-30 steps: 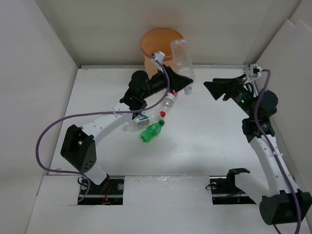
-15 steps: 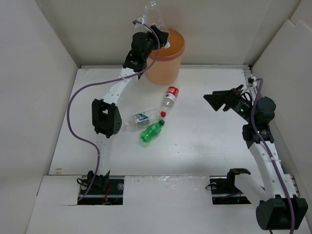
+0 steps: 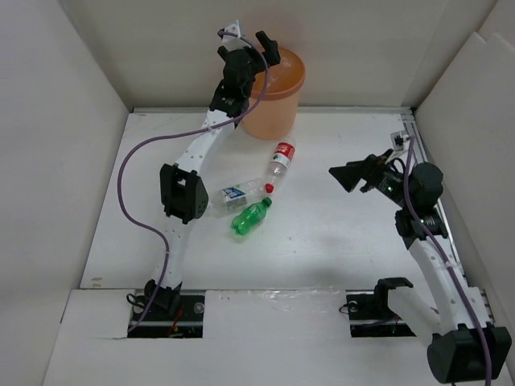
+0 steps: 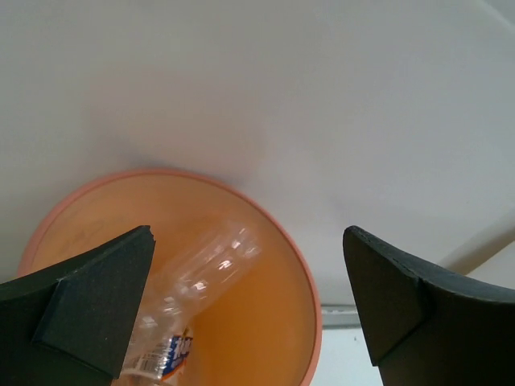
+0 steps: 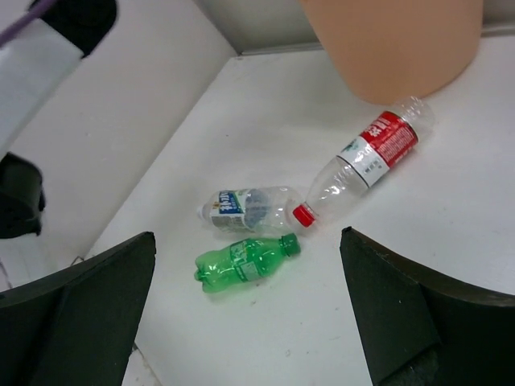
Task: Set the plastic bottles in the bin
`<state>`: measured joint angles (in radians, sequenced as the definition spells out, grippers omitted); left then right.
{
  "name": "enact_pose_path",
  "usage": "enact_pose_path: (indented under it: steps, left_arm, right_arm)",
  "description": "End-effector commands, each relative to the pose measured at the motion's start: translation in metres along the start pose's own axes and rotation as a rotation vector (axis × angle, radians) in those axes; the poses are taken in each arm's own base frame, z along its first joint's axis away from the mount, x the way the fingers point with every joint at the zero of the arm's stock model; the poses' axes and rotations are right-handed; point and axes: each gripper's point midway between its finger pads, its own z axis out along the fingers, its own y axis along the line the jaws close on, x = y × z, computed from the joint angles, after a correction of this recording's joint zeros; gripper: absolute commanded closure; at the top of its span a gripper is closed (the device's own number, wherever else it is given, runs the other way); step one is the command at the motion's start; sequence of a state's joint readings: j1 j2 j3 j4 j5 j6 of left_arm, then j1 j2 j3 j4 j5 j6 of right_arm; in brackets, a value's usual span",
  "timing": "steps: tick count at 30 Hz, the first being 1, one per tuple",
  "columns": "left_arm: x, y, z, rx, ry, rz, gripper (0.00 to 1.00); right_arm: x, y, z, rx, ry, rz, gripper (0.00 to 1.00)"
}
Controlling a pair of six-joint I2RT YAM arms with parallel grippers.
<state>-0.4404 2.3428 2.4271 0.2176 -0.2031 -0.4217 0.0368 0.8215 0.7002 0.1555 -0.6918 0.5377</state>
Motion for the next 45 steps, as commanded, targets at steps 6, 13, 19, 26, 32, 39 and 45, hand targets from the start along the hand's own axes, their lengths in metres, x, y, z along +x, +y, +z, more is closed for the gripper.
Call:
enact_pose_path:
  steps: [6,13,19,26,32,39,45]
  left_arm:
    - [-0.085,-0.014,-0.04,-0.048,-0.057,0.022,0.0]
    - [-0.05,-0.03,-0.155,-0.033,0.138,0.069,0.0]
    - [0.0,-0.043,-0.254,-0.111,0.25,0.104,0.0]
    - [0.039,-0.033,-0.343,-0.182,0.341,0.024,0.0]
    - [0.028,-0.029,-0.377,-0.129,0.383,-0.045,0.0]
    - [0.016,-0.01,-0.401,-0.127,0.392,-0.055,0.0]
    - [0.031,-0.014,-0.404,-0.082,0.449,0.004,0.0]
  right_arm:
    - [0.032,-0.051,0.068,0.345,0.18,-0.008,0.0]
    - [0.05,-0.111,0.153,0.54,0.214,0.147,0.0]
    - [0.068,-0.128,0.226,0.583,0.271,0.176,0.0]
    - [0.111,-0.156,0.266,0.582,0.297,0.23,0.0]
    - [0.158,-0.179,0.274,0.684,0.383,0.201,0.0]
    - [0.195,-0.207,0.259,0.802,0.482,0.193,0.33]
    - [0.183,-0.2,0.228,0.827,0.477,0.193,0.98]
